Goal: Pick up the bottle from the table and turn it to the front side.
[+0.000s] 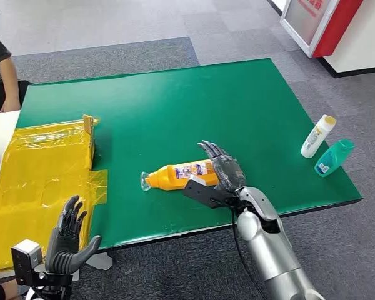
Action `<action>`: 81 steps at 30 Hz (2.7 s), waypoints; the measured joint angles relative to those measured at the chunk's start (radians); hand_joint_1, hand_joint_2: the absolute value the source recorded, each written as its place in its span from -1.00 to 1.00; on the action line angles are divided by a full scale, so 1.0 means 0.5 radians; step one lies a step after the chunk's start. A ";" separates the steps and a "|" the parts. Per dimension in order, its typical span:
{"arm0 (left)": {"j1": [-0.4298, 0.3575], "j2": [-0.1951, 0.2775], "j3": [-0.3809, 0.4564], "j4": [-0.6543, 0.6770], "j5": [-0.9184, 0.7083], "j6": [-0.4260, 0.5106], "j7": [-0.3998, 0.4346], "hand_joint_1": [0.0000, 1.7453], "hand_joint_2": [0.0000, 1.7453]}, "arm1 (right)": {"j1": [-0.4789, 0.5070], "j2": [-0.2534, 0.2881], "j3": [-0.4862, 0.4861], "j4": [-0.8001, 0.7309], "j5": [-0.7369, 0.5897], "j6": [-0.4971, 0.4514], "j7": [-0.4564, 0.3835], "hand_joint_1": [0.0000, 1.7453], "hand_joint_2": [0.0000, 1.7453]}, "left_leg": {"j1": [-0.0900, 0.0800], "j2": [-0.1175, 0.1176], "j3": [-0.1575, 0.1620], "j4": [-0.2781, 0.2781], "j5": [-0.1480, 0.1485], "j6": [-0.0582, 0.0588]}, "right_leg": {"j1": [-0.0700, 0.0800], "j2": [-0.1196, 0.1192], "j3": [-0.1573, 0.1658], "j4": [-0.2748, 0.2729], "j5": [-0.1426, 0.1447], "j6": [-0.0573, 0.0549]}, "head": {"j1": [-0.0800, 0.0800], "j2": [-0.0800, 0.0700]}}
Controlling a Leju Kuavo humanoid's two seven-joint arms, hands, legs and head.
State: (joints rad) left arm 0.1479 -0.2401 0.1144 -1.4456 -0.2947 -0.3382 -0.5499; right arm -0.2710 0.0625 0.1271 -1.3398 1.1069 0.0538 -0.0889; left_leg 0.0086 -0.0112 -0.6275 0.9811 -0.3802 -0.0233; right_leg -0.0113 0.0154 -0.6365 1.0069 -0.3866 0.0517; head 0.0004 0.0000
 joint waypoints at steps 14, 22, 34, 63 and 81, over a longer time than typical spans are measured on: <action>-0.105 0.126 -0.157 0.184 0.075 0.018 -0.067 -1.00 1.00 | -0.490 -0.121 0.227 0.846 0.134 0.183 0.066 -0.47 1.00 | 0.000 0.000 -0.001 0.000 0.000 0.000 | 0.000 0.000 0.000 0.000 0.000 0.000 | 0.000 0.000; -0.150 0.168 -0.194 0.279 0.108 0.027 -0.107 -1.00 1.00 | -0.715 -0.127 0.322 1.248 0.147 0.195 0.038 1.00 1.00 | 0.000 -0.001 0.001 0.000 0.000 0.000 | 0.000 0.000 0.000 0.000 0.000 0.000 | 0.000 0.000; -0.116 0.195 -0.194 0.322 0.127 0.057 -0.142 -1.00 1.00 | -0.547 -0.172 0.338 0.980 -0.177 0.019 -0.118 1.00 1.00 | 0.000 -0.002 0.000 0.000 0.000 0.000 | 0.000 -0.001 0.000 0.000 0.000 0.000 | 0.000 0.000; -0.392 0.141 -0.325 -0.105 0.748 -0.248 0.362 -1.00 1.00 | 0.207 0.269 0.209 -0.015 -0.753 -0.110 -0.494 1.00 1.00 | 0.001 -0.003 -0.001 0.000 0.000 -0.001 | 0.001 -0.002 -0.002 0.001 -0.002 -0.002 | 0.000 0.000; -0.666 0.298 -0.551 0.282 0.926 -0.293 0.397 -1.00 1.00 | 0.162 0.278 0.423 0.287 -0.652 -0.184 -0.541 1.00 1.00 | 0.000 -0.003 -0.002 0.000 -0.001 -0.001 | 0.001 -0.002 -0.002 0.001 -0.002 -0.002 | 0.000 0.000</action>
State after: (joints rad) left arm -0.1850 -0.0912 -0.1609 -1.3045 0.1681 -0.4847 -0.3513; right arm -0.1899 0.2014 0.3384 -1.1963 0.7808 -0.0382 -0.3593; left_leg 0.0088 -0.0125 -0.6284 0.9811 -0.3805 -0.0239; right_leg -0.0105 0.0145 -0.6374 1.0073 -0.3877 0.0505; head 0.0003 0.0000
